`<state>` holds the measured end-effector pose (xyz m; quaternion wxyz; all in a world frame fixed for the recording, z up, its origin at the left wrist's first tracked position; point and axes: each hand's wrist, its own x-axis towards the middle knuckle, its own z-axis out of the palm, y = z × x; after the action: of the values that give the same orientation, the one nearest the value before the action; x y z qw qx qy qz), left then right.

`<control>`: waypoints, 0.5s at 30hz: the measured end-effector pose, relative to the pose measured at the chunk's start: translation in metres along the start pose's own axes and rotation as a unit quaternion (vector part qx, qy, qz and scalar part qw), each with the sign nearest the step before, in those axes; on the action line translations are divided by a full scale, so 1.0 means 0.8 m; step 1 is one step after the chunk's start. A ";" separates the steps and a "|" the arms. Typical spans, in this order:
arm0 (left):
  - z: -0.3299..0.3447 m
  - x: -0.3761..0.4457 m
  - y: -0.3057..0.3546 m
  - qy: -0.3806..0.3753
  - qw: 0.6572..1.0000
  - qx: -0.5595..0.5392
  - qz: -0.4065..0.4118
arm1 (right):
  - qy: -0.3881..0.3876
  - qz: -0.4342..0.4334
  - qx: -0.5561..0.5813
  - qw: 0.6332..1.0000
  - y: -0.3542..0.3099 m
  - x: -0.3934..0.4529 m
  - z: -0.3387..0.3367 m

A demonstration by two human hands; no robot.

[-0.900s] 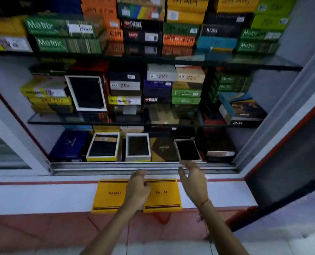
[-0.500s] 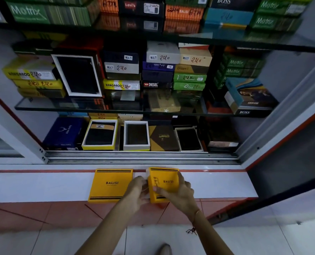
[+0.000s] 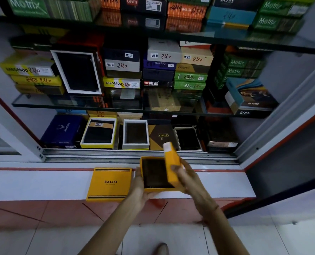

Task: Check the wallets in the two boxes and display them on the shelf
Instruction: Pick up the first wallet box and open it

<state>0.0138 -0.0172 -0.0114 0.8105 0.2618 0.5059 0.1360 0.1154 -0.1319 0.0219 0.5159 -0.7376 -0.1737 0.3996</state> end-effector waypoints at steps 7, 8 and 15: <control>-0.005 -0.002 0.017 -0.001 0.997 0.066 0.044 | -0.099 0.072 0.395 0.910 0.028 0.009 -0.043; -0.005 0.000 0.017 0.002 0.995 0.086 0.052 | -0.095 0.072 0.421 0.899 0.037 0.010 -0.038; -0.015 0.005 0.016 -0.039 0.995 0.090 -0.005 | -0.092 0.092 0.442 0.888 0.066 0.004 -0.006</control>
<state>0.0058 -0.0015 -0.0115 0.8037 0.3360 0.4852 0.0754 0.1128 -0.1537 -0.0263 0.7315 -0.4059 0.0428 0.5462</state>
